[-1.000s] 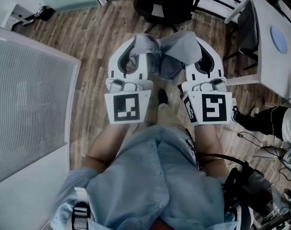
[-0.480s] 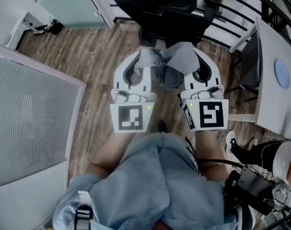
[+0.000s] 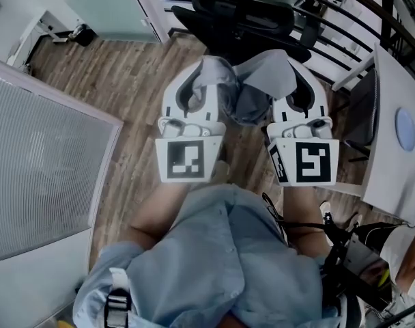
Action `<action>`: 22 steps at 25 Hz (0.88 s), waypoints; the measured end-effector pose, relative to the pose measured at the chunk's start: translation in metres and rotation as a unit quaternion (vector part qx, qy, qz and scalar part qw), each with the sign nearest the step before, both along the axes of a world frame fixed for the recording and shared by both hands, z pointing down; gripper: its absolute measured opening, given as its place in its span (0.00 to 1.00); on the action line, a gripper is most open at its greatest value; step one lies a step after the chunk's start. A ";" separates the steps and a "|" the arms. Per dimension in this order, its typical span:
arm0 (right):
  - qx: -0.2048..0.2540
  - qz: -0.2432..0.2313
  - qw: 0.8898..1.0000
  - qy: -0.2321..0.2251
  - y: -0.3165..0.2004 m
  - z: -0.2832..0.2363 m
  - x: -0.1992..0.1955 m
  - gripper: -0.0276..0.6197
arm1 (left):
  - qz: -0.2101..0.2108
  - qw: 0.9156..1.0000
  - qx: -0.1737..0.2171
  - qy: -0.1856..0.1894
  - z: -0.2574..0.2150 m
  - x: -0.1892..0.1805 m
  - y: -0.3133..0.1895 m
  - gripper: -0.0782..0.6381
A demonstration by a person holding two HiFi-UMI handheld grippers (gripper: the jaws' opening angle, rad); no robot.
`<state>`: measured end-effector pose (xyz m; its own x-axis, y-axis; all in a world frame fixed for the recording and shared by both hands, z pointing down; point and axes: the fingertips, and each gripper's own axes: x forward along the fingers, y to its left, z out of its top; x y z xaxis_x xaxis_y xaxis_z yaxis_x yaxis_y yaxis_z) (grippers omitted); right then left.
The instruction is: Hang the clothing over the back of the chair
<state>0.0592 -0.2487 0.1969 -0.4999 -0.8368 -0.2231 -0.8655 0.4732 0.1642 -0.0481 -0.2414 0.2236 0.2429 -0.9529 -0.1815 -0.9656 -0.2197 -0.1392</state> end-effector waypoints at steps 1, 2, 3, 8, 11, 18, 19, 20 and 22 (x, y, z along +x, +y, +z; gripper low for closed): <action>-0.001 0.000 1.000 0.000 -0.004 0.001 -0.001 0.07 | 0.000 1.000 -0.002 0.001 0.002 -0.001 -0.004 0.13; -0.003 0.000 1.000 0.001 -0.007 0.003 -0.003 0.07 | 0.000 1.000 -0.004 0.001 0.003 -0.002 -0.008 0.13; -0.005 0.000 1.000 0.002 -0.011 0.006 -0.004 0.07 | 0.000 1.000 -0.006 0.001 0.005 -0.003 -0.012 0.13; -0.018 -0.004 1.000 0.007 -0.038 0.015 -0.009 0.07 | 0.001 1.000 -0.024 0.004 0.015 -0.004 -0.040 0.13; -0.014 -0.013 1.000 0.021 -0.053 0.009 -0.019 0.07 | -0.001 1.000 -0.025 -0.002 0.010 -0.009 -0.055 0.13; 0.030 -0.056 0.996 0.058 -0.083 -0.045 -0.040 0.07 | 0.011 1.000 -0.015 -0.002 -0.032 -0.015 -0.091 0.13; 0.040 -0.061 0.995 0.065 -0.089 -0.056 -0.043 0.07 | 0.014 1.000 -0.011 -0.003 -0.041 -0.016 -0.097 0.13; 0.049 -0.066 0.994 0.072 -0.095 -0.066 -0.046 0.07 | 0.018 1.000 -0.005 -0.005 -0.050 -0.016 -0.104 0.13; 0.067 -0.073 0.992 0.082 -0.109 -0.086 -0.051 0.07 | 0.025 1.000 0.004 -0.008 -0.065 -0.018 -0.119 0.13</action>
<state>0.0084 -0.3580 0.1104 -0.6523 -0.7215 -0.2324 -0.7458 0.5561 0.3669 -0.0662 -0.3600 0.1583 0.2936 -0.9378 -0.1855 -0.9509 -0.2665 -0.1574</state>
